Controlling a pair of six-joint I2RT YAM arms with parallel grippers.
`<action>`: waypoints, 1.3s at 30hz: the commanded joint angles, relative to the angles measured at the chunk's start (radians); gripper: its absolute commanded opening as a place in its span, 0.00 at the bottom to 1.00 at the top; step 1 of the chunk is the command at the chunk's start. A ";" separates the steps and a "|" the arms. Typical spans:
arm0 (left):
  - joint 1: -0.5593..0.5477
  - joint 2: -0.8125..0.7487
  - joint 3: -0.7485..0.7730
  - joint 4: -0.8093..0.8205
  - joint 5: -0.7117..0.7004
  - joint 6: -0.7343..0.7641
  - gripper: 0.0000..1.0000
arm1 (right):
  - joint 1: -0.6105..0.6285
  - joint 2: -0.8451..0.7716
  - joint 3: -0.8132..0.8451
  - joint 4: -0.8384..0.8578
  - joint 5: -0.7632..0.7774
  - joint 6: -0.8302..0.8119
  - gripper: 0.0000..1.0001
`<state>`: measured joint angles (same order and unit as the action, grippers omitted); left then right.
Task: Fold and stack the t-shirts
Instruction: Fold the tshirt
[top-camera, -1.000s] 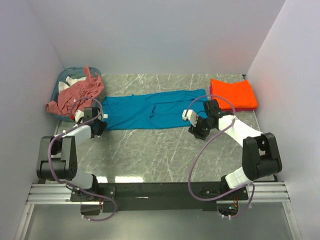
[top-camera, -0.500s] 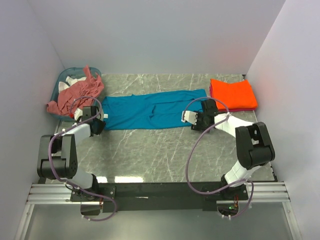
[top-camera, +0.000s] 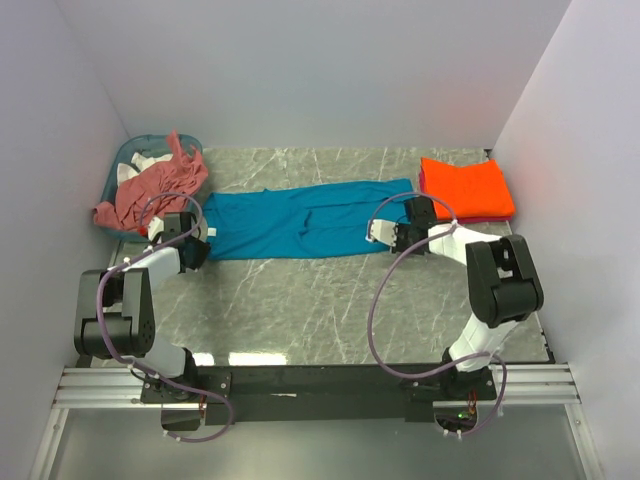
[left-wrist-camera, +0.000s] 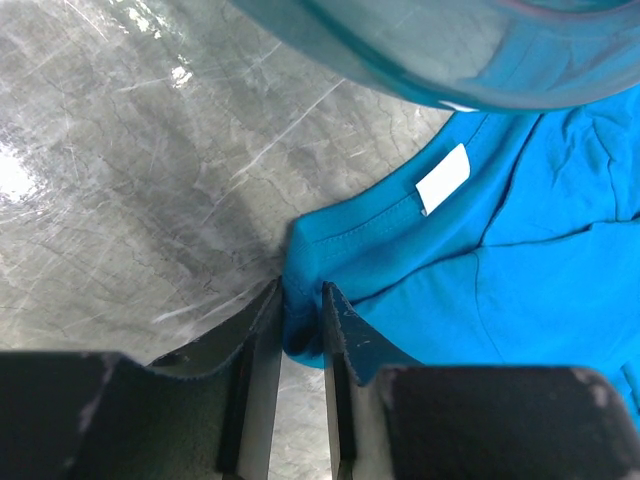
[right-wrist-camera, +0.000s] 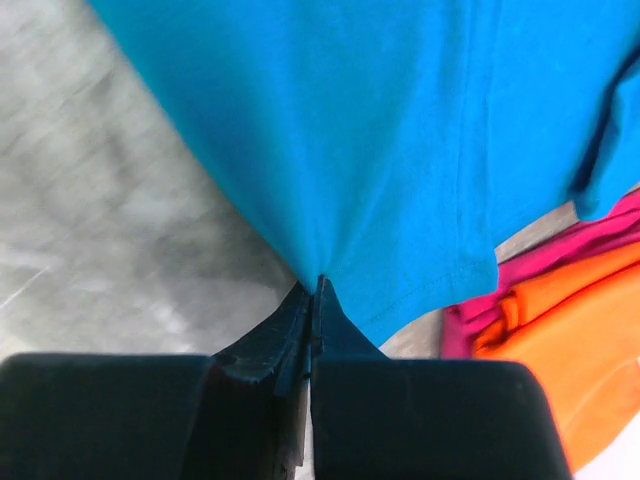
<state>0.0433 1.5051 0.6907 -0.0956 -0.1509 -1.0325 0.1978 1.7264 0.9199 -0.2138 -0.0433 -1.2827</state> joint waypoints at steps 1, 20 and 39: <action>0.009 -0.016 0.015 -0.010 0.011 0.023 0.27 | -0.023 -0.098 -0.067 -0.068 -0.030 -0.020 0.00; 0.027 -0.284 -0.138 -0.082 0.082 0.068 0.26 | -0.043 -0.863 -0.417 -0.572 -0.182 -0.063 0.38; 0.003 -0.093 0.291 -0.012 0.485 0.296 0.62 | -0.149 -0.483 0.083 -0.429 -0.584 0.597 0.52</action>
<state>0.0635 1.2957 0.8669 -0.1329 0.2058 -0.8078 0.0654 1.1820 0.9443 -0.6937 -0.4774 -0.8745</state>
